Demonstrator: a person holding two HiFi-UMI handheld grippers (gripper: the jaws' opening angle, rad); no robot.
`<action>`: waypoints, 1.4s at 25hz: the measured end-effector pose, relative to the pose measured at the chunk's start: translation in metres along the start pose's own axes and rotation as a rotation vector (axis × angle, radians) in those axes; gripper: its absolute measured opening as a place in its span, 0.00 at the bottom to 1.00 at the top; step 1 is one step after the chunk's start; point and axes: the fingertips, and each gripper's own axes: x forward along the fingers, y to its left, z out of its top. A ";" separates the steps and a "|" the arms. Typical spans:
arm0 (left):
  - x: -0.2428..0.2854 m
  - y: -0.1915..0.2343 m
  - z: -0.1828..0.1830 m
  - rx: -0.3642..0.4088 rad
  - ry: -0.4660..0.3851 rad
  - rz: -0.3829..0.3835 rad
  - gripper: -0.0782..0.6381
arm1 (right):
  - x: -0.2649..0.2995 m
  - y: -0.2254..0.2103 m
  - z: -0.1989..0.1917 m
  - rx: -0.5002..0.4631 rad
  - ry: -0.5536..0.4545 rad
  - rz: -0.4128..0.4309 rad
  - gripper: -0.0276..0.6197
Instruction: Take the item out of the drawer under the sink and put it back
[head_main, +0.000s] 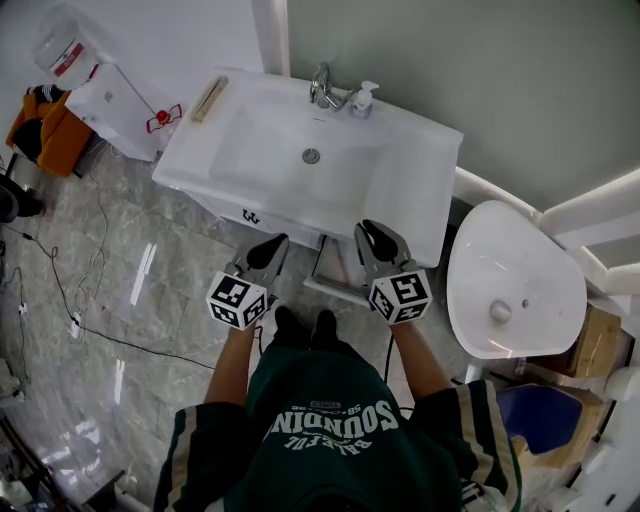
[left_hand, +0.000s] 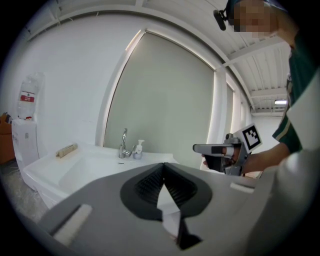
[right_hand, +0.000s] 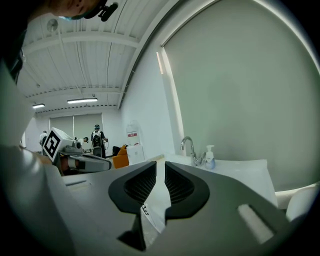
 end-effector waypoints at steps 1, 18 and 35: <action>0.000 0.000 -0.004 -0.007 0.006 -0.002 0.18 | -0.001 0.001 -0.005 -0.001 0.011 0.001 0.11; 0.010 0.017 -0.074 -0.086 0.106 -0.021 0.18 | 0.000 0.013 -0.149 -0.054 0.326 0.051 0.17; 0.018 0.018 -0.175 -0.165 0.226 -0.064 0.18 | 0.022 -0.020 -0.344 0.032 0.668 0.002 0.26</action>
